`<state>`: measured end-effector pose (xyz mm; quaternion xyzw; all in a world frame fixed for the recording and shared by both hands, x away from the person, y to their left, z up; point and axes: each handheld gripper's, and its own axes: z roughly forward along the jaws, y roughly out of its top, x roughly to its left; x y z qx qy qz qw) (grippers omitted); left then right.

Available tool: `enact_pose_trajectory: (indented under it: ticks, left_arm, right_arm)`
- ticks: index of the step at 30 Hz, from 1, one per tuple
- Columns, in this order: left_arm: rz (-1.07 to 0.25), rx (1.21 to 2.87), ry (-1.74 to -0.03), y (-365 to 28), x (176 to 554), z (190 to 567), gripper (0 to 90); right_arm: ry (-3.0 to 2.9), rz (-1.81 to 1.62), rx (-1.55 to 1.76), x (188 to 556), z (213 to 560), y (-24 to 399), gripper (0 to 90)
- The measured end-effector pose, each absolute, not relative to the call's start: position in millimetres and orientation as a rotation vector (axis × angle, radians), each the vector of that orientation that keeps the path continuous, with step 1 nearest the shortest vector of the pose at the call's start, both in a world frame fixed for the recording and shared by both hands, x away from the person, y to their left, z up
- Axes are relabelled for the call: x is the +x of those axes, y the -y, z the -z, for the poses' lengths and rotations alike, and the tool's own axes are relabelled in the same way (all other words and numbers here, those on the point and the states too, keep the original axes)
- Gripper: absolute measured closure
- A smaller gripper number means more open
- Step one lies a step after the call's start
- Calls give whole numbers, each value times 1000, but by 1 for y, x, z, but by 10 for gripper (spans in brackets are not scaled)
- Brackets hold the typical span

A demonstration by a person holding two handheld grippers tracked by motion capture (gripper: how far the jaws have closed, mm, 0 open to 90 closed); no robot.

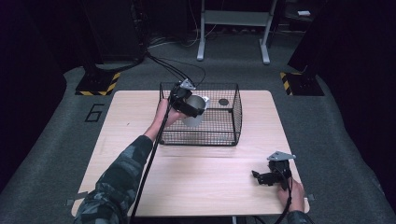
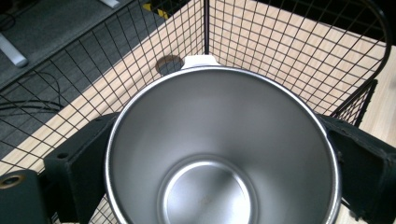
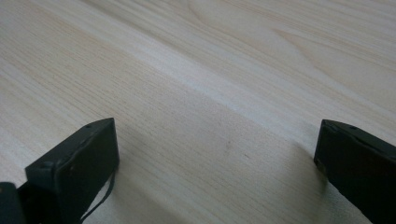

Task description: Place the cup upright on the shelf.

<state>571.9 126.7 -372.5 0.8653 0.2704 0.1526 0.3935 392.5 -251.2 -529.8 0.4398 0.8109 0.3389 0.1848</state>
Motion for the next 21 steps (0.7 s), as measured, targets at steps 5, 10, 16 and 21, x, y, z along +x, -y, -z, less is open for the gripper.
enact_pose_trajectory:
  ticks: [5, 10, 16, 21]
  left_arm:
    - [-371, 2214, -698, -124, 576, 377, 61]
    - [-356, 2229, -704, -121, 580, 383, 61]
    - [-340, 2260, -704, -115, 585, 393, 61]
    - [-329, 2278, -706, -112, 588, 398, 61]
  right_arm:
    - [-2287, -955, 1239, 393, 530, 251, 0]
    - [-2287, -955, 1238, 393, 530, 251, 0]
    - [-2287, -955, 1234, 393, 530, 252, 0]
    - [-2287, -956, 1238, 393, 530, 251, 0]
